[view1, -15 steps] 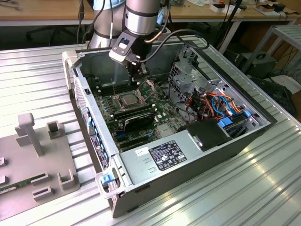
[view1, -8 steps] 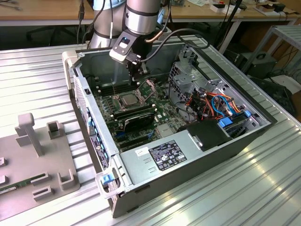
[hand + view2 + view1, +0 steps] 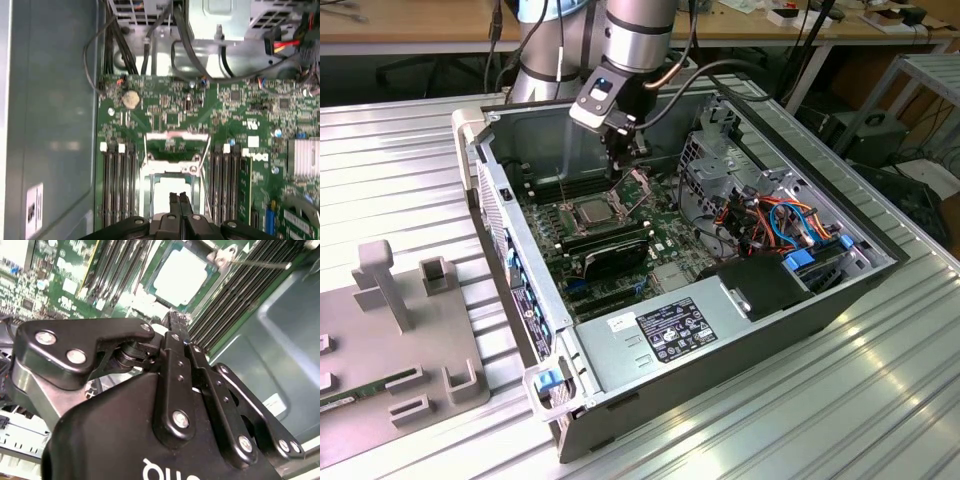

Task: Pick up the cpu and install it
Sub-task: 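Close the cpu cover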

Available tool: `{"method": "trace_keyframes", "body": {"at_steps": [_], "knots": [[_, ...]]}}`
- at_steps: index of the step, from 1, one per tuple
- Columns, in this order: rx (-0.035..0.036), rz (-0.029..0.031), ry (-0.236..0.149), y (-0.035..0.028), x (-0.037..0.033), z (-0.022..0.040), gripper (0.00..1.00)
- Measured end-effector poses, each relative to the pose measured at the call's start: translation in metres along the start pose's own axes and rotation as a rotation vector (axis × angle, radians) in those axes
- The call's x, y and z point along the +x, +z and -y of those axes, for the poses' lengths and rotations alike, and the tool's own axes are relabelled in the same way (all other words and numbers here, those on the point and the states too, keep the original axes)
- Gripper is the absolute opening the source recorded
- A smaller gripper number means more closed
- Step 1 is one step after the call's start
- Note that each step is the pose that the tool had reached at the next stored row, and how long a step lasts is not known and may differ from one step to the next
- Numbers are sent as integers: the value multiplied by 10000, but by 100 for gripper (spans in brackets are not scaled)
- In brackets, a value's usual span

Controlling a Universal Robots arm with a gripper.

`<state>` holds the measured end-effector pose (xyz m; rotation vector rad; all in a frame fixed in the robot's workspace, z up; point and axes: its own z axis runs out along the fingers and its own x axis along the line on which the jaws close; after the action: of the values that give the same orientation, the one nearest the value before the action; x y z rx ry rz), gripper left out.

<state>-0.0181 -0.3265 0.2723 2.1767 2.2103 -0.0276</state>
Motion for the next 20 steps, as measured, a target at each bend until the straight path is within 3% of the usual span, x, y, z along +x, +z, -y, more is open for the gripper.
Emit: {"method": "trace_keyframes", "body": {"at_steps": [2,5,12,16,20], "knots": [[0,-1,1,2,-1,-86,11],[0,0,1,5,-4,-278,11],[0,-1,0,10,-7,-518,11],[0,-2,1,12,-9,-621,11],[1,-1,0,12,-9,-673,11]]}}
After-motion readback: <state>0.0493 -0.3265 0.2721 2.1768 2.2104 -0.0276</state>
